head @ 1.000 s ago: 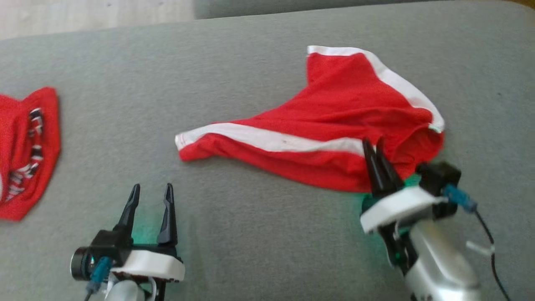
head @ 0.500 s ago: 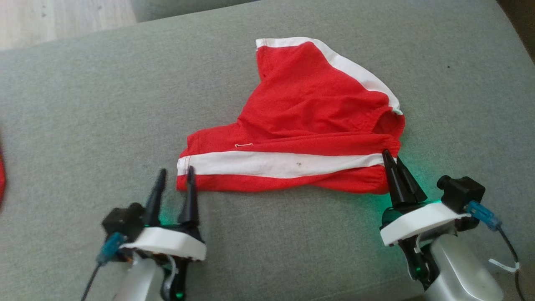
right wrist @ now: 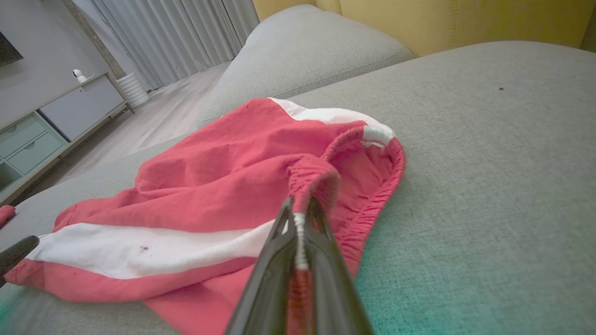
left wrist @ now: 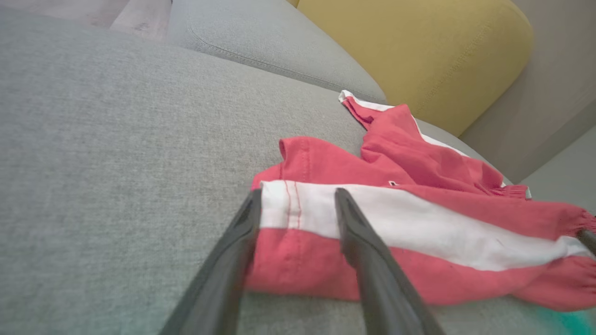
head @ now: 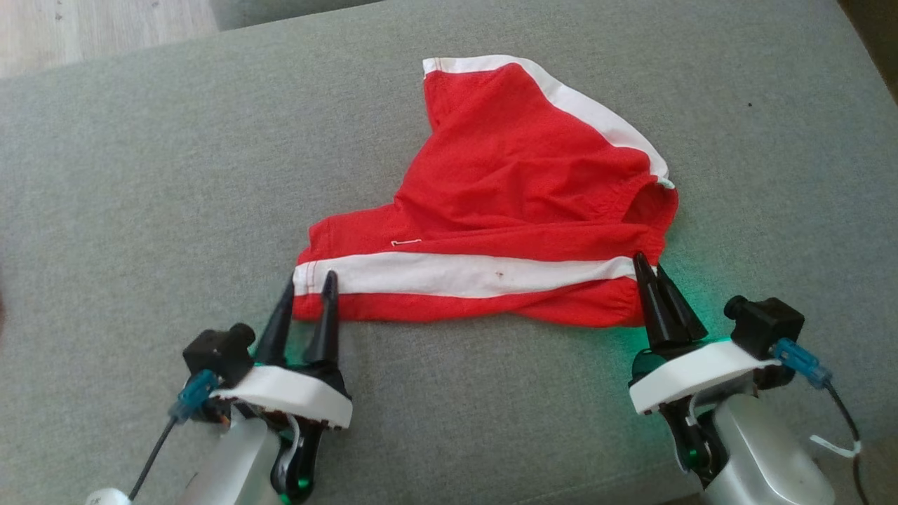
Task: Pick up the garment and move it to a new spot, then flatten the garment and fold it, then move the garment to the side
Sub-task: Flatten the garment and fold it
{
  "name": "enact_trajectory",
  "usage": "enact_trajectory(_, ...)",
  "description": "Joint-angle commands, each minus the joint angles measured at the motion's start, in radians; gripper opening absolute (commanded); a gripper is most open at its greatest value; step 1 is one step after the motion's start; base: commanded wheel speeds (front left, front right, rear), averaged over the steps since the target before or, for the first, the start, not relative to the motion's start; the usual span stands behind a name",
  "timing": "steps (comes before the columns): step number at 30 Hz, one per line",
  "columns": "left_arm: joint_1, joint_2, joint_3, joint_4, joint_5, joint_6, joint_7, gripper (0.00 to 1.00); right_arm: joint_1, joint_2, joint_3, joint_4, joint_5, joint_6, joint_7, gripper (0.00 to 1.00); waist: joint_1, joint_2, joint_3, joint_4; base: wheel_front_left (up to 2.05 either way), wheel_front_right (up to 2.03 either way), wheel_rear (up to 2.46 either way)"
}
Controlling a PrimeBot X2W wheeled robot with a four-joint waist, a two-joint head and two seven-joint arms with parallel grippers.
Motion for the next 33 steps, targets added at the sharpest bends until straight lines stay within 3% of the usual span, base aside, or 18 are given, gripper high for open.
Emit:
enact_trajectory(1,-0.025,0.019,0.007,-0.013,-0.008,-0.006,-0.004,0.16,-0.007,0.001,0.014,-0.024,-0.005,-0.001,-0.004,0.00,0.0000,0.0000,-0.002,0.001,0.00,0.00,0.00)
enact_trajectory(2,-0.028,0.025,-0.001,-0.011,-0.003,-0.006,-0.004,0.00,-0.008,0.002,0.012,-0.025,-0.005,-0.001,-0.004,0.00,0.0000,0.0000,-0.002,0.002,0.00,0.00,0.00)
enact_trajectory(7,-0.042,0.039,0.015,-0.075,0.038,-0.006,-0.004,0.00,-0.011,0.009,-0.025,-0.084,-0.004,-0.001,-0.004,0.00,0.0000,0.0000,-0.010,0.019,0.00,0.00,0.00)
enact_trajectory(12,-0.066,0.063,0.089,-0.229,0.135,-0.006,-0.004,0.00,-0.051,-0.005,-0.015,-0.203,0.028,-0.001,-0.004,0.00,0.0000,0.0000,-0.037,0.046,0.00,0.00,0.00)
enact_trajectory(19,-0.180,0.174,0.169,-0.481,0.245,-0.006,-0.004,0.00,-0.216,-0.090,-0.011,-0.320,0.150,-0.001,0.003,0.00,0.0000,0.0000,-0.110,0.095,0.00,0.00,0.00)
enact_trajectory(23,-0.251,0.259,0.208,-0.581,0.294,-0.006,-0.001,0.00,-0.331,-0.140,-0.034,-0.399,0.217,-0.001,0.080,0.00,0.0000,0.0000,-0.130,0.106,0.00,0.00,0.00)
enact_trajectory(27,-0.323,0.305,0.221,-0.642,0.301,-0.006,0.043,0.00,-0.412,-0.172,-0.058,-0.468,0.234,-0.001,0.162,0.00,0.0000,0.0000,-0.110,0.118,0.00,0.00,0.00)
enact_trajectory(33,-0.455,0.313,0.259,-0.611,0.275,0.032,0.163,0.00,-0.541,-0.186,-0.080,-0.459,0.205,-0.001,0.283,0.00,0.0000,0.0000,-0.021,0.137,0.00,0.00,0.00)
